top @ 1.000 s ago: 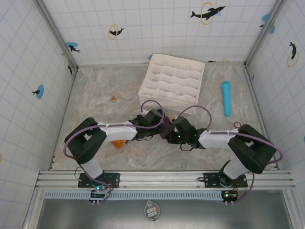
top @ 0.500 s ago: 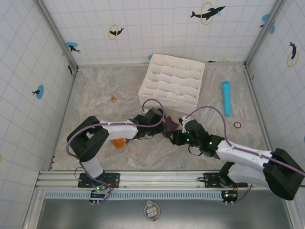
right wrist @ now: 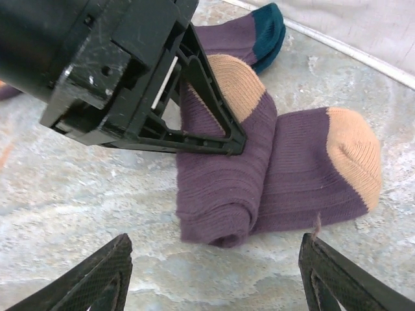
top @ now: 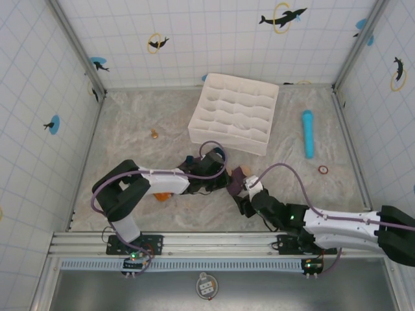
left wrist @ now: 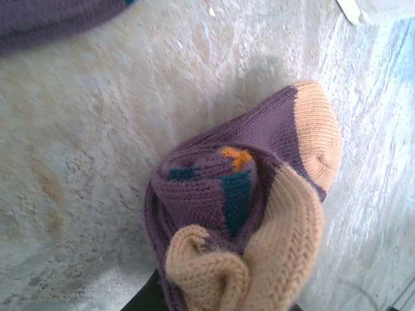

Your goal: Roll the socks

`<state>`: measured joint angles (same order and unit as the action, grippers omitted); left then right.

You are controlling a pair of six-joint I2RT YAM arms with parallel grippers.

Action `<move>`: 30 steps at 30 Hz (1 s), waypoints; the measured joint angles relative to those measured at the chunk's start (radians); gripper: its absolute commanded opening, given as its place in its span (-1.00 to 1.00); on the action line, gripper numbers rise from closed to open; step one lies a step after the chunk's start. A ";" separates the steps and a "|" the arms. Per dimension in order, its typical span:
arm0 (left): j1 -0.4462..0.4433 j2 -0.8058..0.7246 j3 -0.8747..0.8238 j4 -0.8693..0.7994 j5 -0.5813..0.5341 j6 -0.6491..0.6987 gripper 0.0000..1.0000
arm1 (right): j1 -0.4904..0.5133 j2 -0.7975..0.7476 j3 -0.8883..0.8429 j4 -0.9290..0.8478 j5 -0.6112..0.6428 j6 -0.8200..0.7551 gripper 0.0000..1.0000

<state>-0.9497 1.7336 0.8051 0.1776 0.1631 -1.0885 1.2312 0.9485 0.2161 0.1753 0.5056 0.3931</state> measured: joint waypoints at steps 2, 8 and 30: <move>0.000 -0.004 -0.014 0.019 0.012 -0.015 -0.87 | 0.021 0.029 -0.011 0.029 0.045 -0.014 0.40; -0.008 -0.006 -0.026 0.039 0.024 -0.038 -0.85 | 0.032 0.121 -0.027 0.148 0.107 -0.041 0.40; -0.019 -0.006 -0.048 0.080 0.051 -0.064 -0.76 | -0.060 0.364 -0.027 0.382 0.001 0.040 0.10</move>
<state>-0.9688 1.7279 0.7570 0.2577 0.2142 -1.1526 1.1713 1.3121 0.1894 0.5571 0.5068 0.4332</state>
